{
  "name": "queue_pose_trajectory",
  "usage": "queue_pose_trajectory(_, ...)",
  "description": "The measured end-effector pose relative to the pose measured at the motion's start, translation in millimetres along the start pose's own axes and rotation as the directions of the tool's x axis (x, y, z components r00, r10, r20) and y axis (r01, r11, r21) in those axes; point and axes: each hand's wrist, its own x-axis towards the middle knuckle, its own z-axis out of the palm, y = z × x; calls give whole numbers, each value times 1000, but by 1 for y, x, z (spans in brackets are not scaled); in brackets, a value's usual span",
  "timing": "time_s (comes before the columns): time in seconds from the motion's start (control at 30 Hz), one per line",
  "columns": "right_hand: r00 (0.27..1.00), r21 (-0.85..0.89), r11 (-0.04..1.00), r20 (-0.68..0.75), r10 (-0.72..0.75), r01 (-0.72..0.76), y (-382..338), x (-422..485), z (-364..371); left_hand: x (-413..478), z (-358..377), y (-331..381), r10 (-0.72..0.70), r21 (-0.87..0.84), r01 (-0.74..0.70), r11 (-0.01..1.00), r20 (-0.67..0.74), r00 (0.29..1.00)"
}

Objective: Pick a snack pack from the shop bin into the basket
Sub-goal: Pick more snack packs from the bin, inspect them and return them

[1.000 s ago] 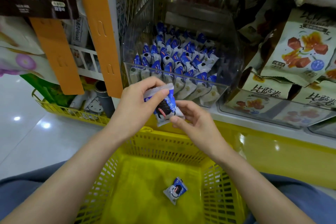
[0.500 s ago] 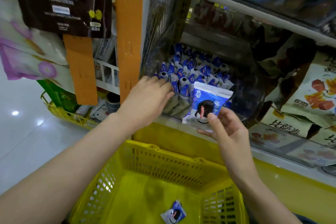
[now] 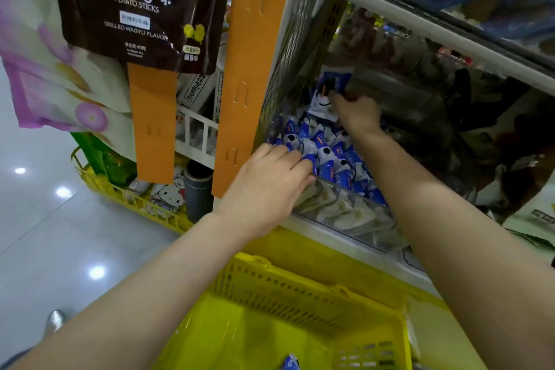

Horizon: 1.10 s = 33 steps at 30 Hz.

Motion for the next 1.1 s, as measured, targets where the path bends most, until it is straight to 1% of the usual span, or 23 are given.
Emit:
queue_pose_trajectory(0.1,998,-93,995,57,39,-33,6,12,17,0,4,0,-2,-1,2,1000,-31,1000)
queue_pose_trajectory(0.17,994,-219,975,105,-17,40,8,13,23,0,5,0,-2,-1,2,1000,-45,999)
queue_pose_trajectory(0.23,987,-341,932,142,-74,119,9,15,23,0,5,-1,0,-2,0,1000,-64,998)
queue_pose_trajectory(0.3,978,-457,876,197,-71,156,6,20,19,-1,6,0,-1,-5,0,1000,-81,997)
queue_pose_trajectory(0.4,950,-660,720,314,1,217,-7,26,15,-2,8,1,-13,-10,13,1000,-87,996)
queue_pose_trajectory(0.47,938,-701,670,347,21,244,-16,28,16,-2,9,1,-15,-10,14,1000,-90,996)
queue_pose_trajectory(0.5,930,-675,692,368,14,256,-16,29,18,-2,9,1,-13,-12,12,1000,-91,996)
queue_pose_trajectory(0.57,916,-553,776,394,-77,303,-13,28,23,-2,9,0,-9,-11,8,1000,-96,995)
queue_pose_trajectory(0.63,918,-411,855,361,-166,316,-5,23,27,-2,10,0,-7,-11,5,1000,-102,995)
queue_pose_trajectory(0.7,918,-326,888,334,-212,324,1,20,29,-2,10,0,-6,-12,5,1000,-107,994)
queue_pose_trajectory(0.77,916,-281,910,348,-201,306,7,23,27,-2,10,0,-2,-6,2,1000,-112,994)
queue_pose_trajectory(0.9,891,-306,897,420,-173,319,11,31,20,-2,11,0,5,13,-3,1000,-122,993)
queue_pose_trajectory(0.97,878,-353,875,455,-147,330,9,35,23,-2,12,0,0,12,2,1000,-122,992)
queue_pose_trajectory(1.03,863,-396,853,491,-117,341,8,38,28,-2,12,0,-8,8,9,1000,-111,994)
queue_pose_trajectory(1.1,850,-401,850,518,-97,341,7,38,29,-2,11,1,-17,5,18,1000,-88,996)
